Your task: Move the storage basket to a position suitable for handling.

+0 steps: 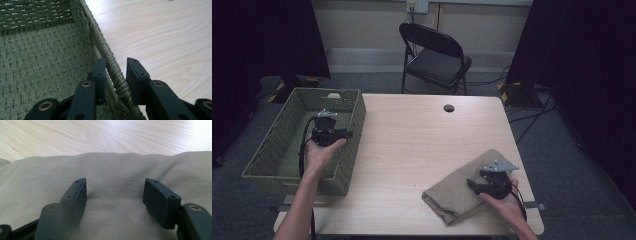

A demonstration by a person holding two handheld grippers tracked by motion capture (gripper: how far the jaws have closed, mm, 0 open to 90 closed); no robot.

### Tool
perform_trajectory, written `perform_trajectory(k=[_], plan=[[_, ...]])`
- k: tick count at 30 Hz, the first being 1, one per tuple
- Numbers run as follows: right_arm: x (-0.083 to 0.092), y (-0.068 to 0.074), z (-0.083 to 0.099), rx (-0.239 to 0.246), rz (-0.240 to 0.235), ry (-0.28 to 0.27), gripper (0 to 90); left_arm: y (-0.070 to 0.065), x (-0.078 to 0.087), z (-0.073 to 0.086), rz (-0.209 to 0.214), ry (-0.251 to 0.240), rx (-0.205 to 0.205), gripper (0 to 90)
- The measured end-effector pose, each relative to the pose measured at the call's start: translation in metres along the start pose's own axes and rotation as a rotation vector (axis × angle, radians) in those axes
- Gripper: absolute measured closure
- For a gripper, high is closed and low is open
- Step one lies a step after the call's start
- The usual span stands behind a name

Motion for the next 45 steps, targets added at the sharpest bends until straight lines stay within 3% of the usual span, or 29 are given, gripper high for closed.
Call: perform_trajectory(k=[7, 12, 23, 45], plan=[[0.000, 0.000, 0.000, 0.002, 0.000, -0.001, 35.1, -0.002, 0.000, 0.000, -0.003, 0.000, 0.001, 71.7], [-0.001, 0.001, 0.000, 0.001, -0.002, 0.000, 35.2, -0.003, -0.001, 0.000, 0.023, -0.006, 0.012, 71.9], [-0.002, 0.001, -0.001, 0.007, -0.004, -0.001, 35.1, -0.011, -0.003, -0.001, 0.044, -0.001, -0.007, 72.3], [-0.002, 0.002, -0.001, 0.007, -0.004, 0.001, 35.1, -0.013, -0.004, -0.002, 0.032, 0.000, -0.008, 73.3]])
Point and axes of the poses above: each handheld gripper's, and its own axes: x roughly backward along the jaws, z roughly out of its underside, y roughly to its left, the point moved 5 cm from there along -x, roughly forward along the jaws, and after that the axes turned 3 degrees about -x, right-handed, at the moved point
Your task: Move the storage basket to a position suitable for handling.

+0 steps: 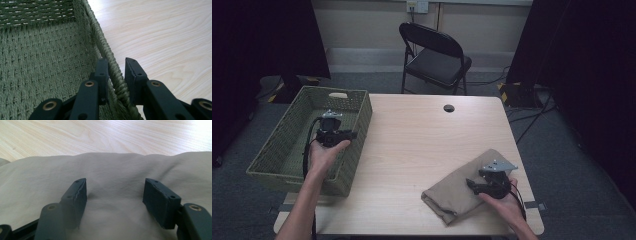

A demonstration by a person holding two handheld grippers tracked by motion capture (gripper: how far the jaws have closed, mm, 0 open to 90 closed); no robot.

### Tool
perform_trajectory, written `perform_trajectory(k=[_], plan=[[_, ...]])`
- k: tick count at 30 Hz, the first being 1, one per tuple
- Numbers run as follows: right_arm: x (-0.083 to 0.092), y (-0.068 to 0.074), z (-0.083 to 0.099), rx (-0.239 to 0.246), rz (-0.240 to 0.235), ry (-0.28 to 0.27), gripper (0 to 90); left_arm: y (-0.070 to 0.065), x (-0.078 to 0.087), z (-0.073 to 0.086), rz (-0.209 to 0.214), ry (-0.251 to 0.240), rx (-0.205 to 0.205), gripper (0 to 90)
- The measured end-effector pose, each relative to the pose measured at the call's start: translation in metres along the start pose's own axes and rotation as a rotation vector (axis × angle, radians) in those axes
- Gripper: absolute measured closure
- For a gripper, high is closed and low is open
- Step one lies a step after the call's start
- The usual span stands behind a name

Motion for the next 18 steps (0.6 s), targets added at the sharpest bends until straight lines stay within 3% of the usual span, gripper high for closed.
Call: perform_trajectory(k=[7, 11, 13, 16, 18], plan=[[0.000, 0.000, 0.000, 0.000, 0.000, 0.000, 35.2, -0.003, 0.000, -0.001, 0.001, 0.011, 0.002, 74.1], [0.000, 0.000, 0.000, 0.000, 0.000, 0.000, 35.1, -0.012, -0.003, -0.003, -0.005, 0.025, -0.041, 74.9], [0.000, 0.000, 0.000, -0.001, 0.000, 0.000, 35.2, -0.015, -0.005, -0.004, 0.016, 0.018, -0.039, 74.9], [0.000, 0.000, 0.000, 0.000, -0.001, 0.000, 35.1, -0.017, -0.006, -0.005, 0.003, 0.023, -0.051, 75.4], [0.000, 0.000, 0.000, -0.001, -0.001, 0.000, 35.1, -0.018, -0.006, -0.005, 0.009, 0.012, -0.034, 75.4]])
Point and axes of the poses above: each handheld gripper's, and its own axes: x roughly backward along the jaws, z roughly out of its underside, y roughly to its left, the point moved 5 cm from there along -x, roughly forward along the jaws, and after that the axes turned 3 degrees about -x, right-handed, at the moved point
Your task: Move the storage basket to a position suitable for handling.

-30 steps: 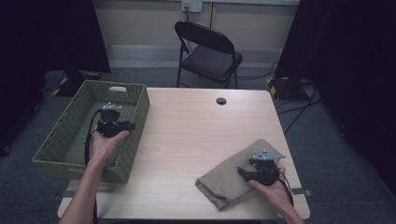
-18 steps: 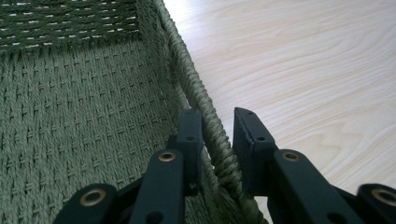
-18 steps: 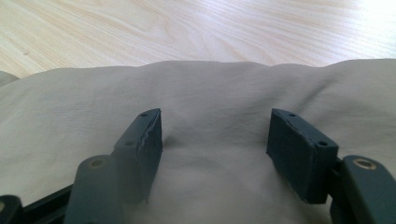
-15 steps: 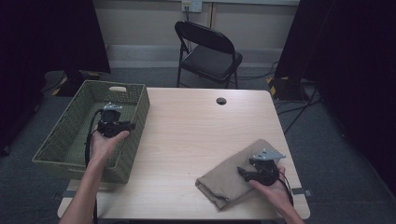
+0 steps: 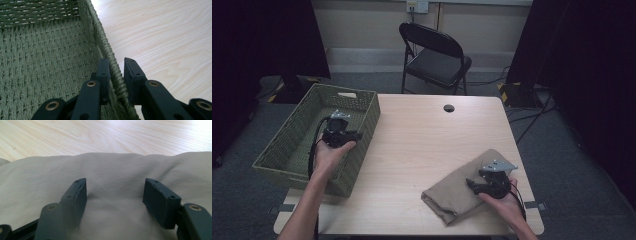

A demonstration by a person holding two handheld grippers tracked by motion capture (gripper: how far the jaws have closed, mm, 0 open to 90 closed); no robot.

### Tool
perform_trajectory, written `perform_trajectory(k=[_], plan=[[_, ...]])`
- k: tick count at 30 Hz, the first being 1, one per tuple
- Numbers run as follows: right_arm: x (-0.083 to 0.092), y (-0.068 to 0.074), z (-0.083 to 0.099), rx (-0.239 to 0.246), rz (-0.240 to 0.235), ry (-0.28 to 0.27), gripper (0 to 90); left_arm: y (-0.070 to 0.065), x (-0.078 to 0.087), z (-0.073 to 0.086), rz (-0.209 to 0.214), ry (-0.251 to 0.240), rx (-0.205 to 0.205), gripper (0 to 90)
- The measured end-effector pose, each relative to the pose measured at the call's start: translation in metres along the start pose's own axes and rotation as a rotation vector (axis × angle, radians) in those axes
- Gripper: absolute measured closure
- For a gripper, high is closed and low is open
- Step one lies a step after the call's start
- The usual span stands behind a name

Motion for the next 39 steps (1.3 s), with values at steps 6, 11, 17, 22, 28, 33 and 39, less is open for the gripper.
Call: perform_trajectory(k=[6, 11, 17, 22, 28, 33, 39], plan=[[0.000, 0.000, 0.000, 0.001, 0.000, 0.000, 35.1, -0.005, 0.000, 0.000, 0.026, 0.013, -0.029, 75.6], [0.000, 0.000, 0.000, 0.002, 0.001, 0.000, 35.2, -0.017, -0.005, -0.003, 0.045, 0.017, -0.072, 76.6], [-0.001, 0.000, 0.000, 0.002, -0.001, -0.001, 35.2, -0.030, -0.009, -0.006, 0.088, 0.026, -0.117, 77.8], [-0.001, 0.000, 0.000, 0.002, -0.001, 0.000, 35.1, -0.038, -0.012, -0.007, 0.115, 0.025, -0.137, 78.5], [-0.001, 0.000, 0.000, 0.002, -0.001, 0.000, 35.2, -0.046, -0.014, -0.008, 0.144, 0.026, -0.164, 79.2], [-0.001, 0.000, 0.000, 0.002, 0.000, 0.000, 35.2, -0.051, -0.016, -0.009, 0.165, 0.027, -0.175, 79.5], [-0.001, 0.000, 0.000, 0.002, -0.001, 0.000, 35.1, -0.058, -0.018, -0.011, 0.188, 0.026, -0.199, 79.7]])
Point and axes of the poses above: each handheld gripper's, and its own axes: x roughly backward along the jaws, z roughly out of its underside, y roughly to its left, the point moved 5 cm from there along -x, roughly forward along the jaws, and after that the axes turned 3 degrees about -x, right-handed, at the moved point
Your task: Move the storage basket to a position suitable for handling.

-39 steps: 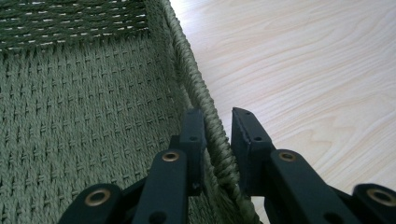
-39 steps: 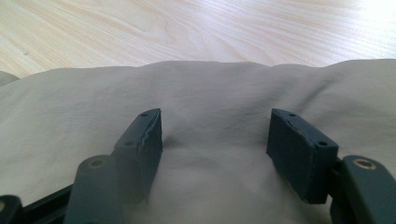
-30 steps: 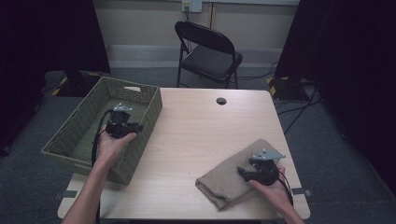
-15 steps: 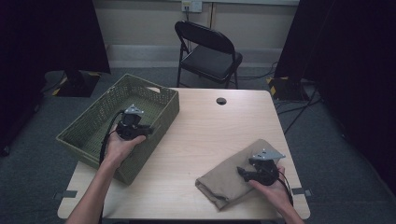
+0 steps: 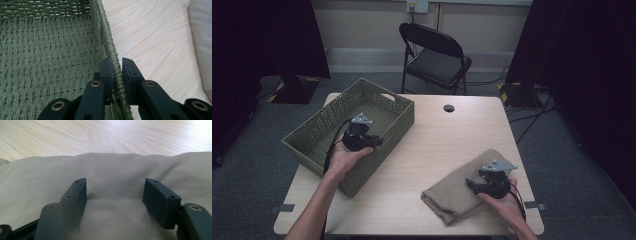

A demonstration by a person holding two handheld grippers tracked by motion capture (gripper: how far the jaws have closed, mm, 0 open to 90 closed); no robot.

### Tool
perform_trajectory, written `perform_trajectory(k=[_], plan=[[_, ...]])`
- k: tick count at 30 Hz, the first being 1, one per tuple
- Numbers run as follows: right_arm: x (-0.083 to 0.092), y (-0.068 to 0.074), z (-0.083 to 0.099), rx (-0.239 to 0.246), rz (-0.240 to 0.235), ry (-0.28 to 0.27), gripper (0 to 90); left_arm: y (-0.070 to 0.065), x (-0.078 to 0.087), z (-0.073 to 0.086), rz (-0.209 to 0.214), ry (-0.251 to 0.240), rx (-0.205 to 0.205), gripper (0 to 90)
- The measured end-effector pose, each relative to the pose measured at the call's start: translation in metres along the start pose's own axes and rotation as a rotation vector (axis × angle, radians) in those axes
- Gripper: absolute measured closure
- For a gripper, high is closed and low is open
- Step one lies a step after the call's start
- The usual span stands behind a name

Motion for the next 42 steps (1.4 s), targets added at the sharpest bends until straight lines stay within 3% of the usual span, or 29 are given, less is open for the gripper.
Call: perform_trajectory(k=[7, 25, 34, 40, 42], plan=[[0.000, 0.000, 0.000, 0.000, 0.000, 0.001, 35.1, -0.011, -0.004, -0.003, 0.043, 0.005, -0.056, 79.9], [0.000, 0.000, 0.000, 0.000, -0.001, 0.002, 35.1, -0.033, -0.011, -0.009, 0.105, 0.014, -0.125, 80.4], [0.000, 0.000, 0.000, 0.001, 0.000, 0.002, 35.2, -0.049, -0.016, -0.012, 0.164, 0.016, -0.178, 80.5], [0.000, 0.000, 0.000, 0.001, 0.000, 0.002, 35.2, -0.051, -0.017, -0.013, 0.179, 0.022, -0.155, 79.9], [0.000, 0.000, 0.000, 0.001, -0.001, 0.002, 35.2, -0.052, -0.019, -0.015, 0.179, 0.018, -0.125, 78.3]])
Point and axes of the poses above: each handheld gripper's, and its own axes: x roughly backward along the jaws, z roughly out of its underside, y roughly to its left, the point moved 5 cm from there along -x, roughly forward along the jaws, and after that the axes turned 3 degrees about -x, right-handed, at the moved point
